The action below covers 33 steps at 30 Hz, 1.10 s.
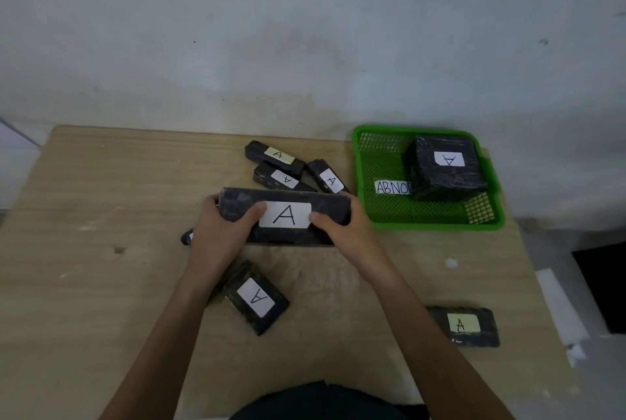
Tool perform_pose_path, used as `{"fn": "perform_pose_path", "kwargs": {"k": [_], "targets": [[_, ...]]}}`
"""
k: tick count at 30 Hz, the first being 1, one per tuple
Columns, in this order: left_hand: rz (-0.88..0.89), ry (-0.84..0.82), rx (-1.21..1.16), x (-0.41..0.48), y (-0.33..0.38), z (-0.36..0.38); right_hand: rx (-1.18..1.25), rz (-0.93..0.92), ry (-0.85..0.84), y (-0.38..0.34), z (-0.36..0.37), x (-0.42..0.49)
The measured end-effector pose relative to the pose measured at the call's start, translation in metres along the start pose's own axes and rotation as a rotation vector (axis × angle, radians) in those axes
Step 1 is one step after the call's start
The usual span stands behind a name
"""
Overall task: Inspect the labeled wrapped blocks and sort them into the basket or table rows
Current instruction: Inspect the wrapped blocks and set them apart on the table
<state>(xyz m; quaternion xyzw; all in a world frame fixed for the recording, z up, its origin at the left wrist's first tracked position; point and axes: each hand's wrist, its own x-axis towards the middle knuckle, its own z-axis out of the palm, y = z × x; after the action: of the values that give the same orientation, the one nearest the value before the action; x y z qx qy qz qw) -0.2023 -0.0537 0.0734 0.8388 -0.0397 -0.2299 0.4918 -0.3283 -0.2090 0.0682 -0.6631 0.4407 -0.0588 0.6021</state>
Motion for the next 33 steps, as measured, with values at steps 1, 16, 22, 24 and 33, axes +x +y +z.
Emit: {"fn": "perform_pose_path", "kwargs": {"k": [1,16,22,24,33], "targets": [[0.012,0.014,0.009,-0.007,0.005,-0.003,0.003,-0.017,0.018,-0.002,0.000,-0.007],[0.067,0.067,-0.035,-0.056,0.018,-0.007,0.039,-0.098,0.009,-0.013,-0.020,-0.055],[0.111,0.027,-0.046,-0.068,0.024,0.000,0.071,-0.156,0.159,-0.013,-0.023,-0.060],[0.110,0.033,-0.059,-0.072,0.023,0.002,0.056,-0.169,0.183,-0.009,-0.023,-0.061],[0.188,0.106,-0.068,-0.082,0.023,0.003,0.020,-0.242,0.272,-0.011,-0.022,-0.072]]}}
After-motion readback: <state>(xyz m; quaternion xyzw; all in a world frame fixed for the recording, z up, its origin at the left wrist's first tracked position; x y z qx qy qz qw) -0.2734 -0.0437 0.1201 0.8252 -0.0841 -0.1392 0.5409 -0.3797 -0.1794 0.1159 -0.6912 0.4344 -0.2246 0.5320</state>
